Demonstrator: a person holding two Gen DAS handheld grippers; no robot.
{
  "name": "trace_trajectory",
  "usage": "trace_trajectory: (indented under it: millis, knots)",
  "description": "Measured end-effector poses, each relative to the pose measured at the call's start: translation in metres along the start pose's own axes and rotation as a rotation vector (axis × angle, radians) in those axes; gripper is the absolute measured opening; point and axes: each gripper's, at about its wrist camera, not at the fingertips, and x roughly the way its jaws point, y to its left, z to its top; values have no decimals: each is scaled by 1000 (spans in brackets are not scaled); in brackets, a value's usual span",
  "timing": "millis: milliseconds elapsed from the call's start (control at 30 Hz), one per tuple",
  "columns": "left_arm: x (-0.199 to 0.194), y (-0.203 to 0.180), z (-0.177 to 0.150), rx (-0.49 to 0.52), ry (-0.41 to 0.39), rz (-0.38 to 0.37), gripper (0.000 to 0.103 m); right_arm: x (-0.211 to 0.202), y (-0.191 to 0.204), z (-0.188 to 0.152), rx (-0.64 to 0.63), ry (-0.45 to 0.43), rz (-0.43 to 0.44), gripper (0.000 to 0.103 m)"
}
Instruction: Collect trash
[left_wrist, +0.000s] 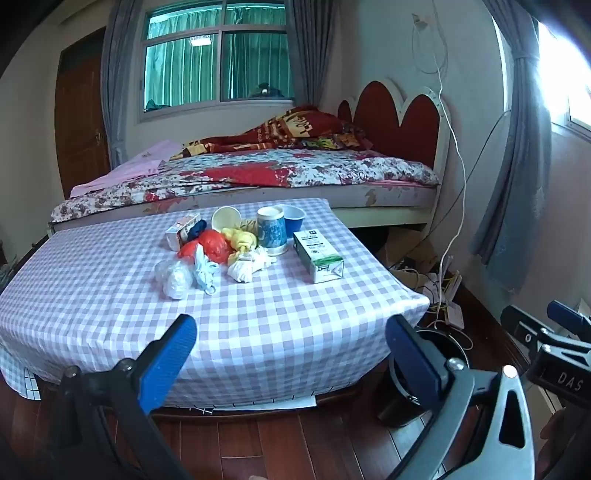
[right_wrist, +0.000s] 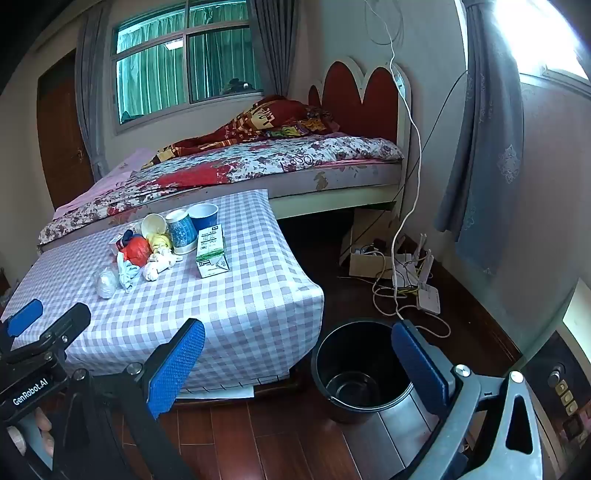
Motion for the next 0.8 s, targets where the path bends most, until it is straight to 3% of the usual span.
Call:
trace_trajectory:
  millis: [33,800]
  knots:
    - [1,-1,0,14,24,8,102,0,0,0,1,-1,-1,102]
    - [1,-2,0,15,7,6,102,4,1,-2,9,6,10,102]
